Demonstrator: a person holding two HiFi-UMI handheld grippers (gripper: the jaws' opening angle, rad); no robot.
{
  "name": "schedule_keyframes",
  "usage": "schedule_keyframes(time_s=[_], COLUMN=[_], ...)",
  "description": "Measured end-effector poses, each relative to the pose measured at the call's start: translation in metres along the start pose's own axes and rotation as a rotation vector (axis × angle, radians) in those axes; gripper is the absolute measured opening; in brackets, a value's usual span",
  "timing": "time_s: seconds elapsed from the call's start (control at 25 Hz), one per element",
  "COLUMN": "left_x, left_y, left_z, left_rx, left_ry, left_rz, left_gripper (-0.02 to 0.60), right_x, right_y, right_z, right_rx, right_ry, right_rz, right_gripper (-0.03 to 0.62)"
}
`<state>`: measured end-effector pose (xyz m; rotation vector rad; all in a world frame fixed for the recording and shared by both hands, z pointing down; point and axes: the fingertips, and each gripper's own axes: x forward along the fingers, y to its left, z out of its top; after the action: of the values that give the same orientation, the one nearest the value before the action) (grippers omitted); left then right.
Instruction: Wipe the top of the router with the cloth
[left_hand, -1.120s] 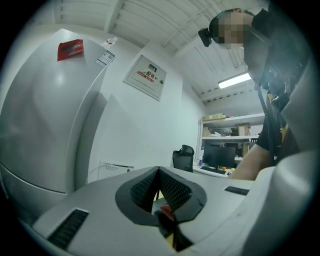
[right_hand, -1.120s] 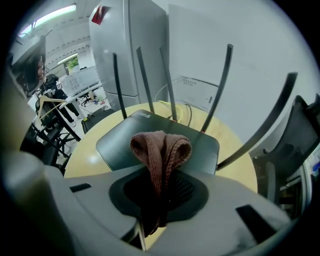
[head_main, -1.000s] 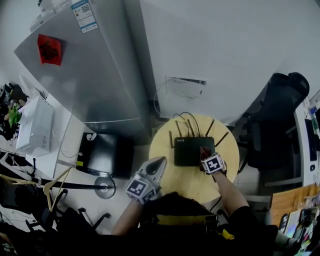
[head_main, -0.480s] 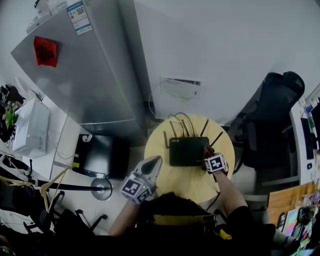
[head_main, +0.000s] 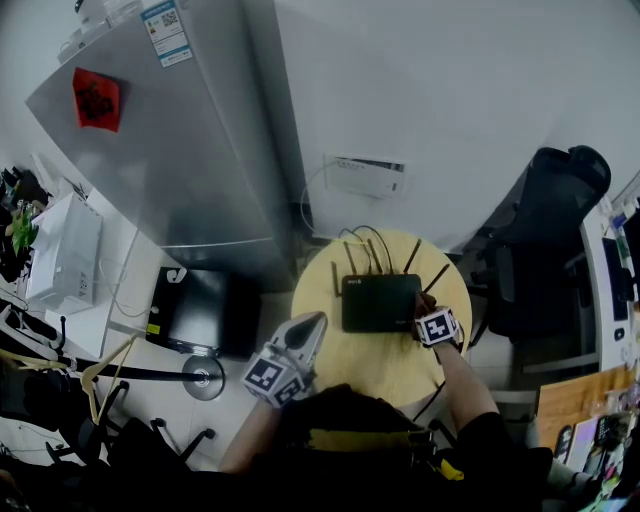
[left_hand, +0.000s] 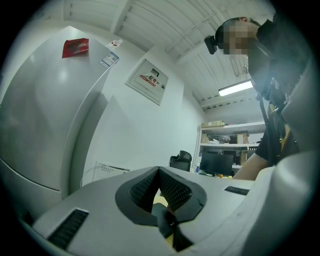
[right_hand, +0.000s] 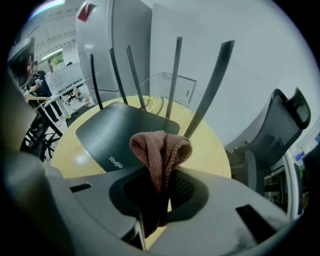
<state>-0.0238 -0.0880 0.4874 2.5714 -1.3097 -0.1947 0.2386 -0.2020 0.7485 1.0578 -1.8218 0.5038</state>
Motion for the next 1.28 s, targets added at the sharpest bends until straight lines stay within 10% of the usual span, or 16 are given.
schedule_keyframes(time_s=[0.36,0.72,1.28], left_x=[0.002,-0.01,-0.044], left_y=[0.005,0.02,0.04], left_z=[0.004,-0.001,0.013], left_rx=[0.013,0.017,0.04], left_ry=[-0.024,0.009,0.016], left_rz=[-0.019,0.014,0.203], left_gripper=[-0.003,-0.003,-0.003], right_x=[-0.042,-0.027,0.023], right_y=[0.016,0.087,0.136], right_z=[0.02,0.072,0.176], right_rx=[-0.322,-0.472,-0.977], right_ry=[-0.001,-0.12,-0.066], right_rz=[-0.147,0.029,-0.089], right_gripper=[0.061,0.063,0.063])
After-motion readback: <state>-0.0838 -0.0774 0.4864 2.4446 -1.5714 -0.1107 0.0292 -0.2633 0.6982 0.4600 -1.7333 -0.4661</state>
